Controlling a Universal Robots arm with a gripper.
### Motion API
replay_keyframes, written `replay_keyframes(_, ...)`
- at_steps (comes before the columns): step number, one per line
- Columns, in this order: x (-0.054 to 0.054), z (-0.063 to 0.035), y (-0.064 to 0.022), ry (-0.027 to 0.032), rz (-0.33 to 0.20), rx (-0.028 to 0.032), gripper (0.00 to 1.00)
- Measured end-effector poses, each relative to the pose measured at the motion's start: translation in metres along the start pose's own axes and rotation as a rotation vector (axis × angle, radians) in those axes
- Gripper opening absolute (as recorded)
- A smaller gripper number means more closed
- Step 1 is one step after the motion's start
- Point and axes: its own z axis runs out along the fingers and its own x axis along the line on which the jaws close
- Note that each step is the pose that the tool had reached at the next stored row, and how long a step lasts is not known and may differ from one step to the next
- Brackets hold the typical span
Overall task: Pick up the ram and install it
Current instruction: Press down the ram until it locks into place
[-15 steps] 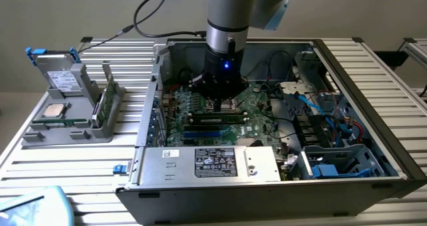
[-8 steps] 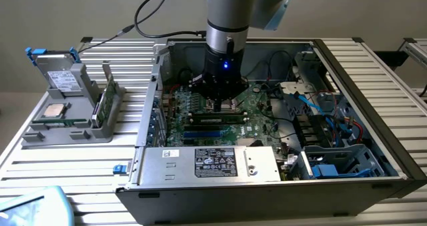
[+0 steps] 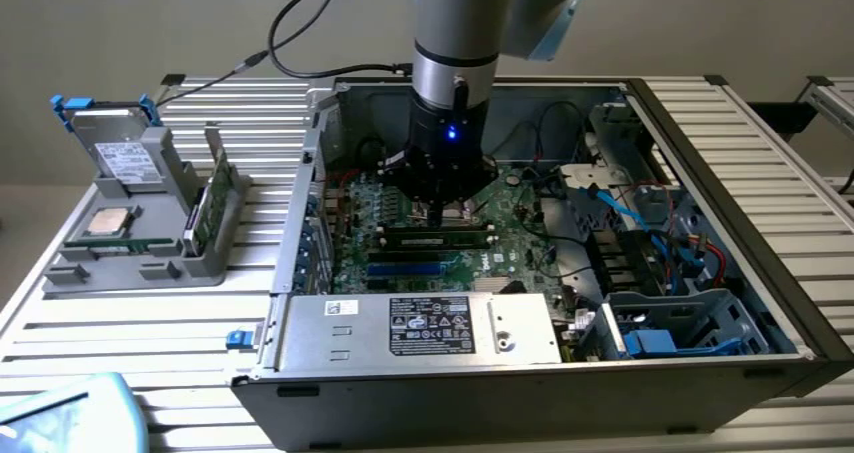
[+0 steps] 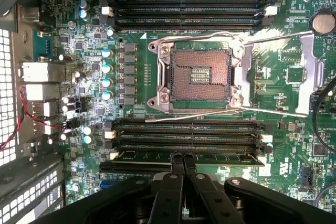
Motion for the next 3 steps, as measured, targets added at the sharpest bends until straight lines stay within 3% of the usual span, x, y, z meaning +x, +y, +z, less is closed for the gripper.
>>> replay_keyframes(3,0.0,0.0,0.0,0.0,0.0,0.0,0.1)
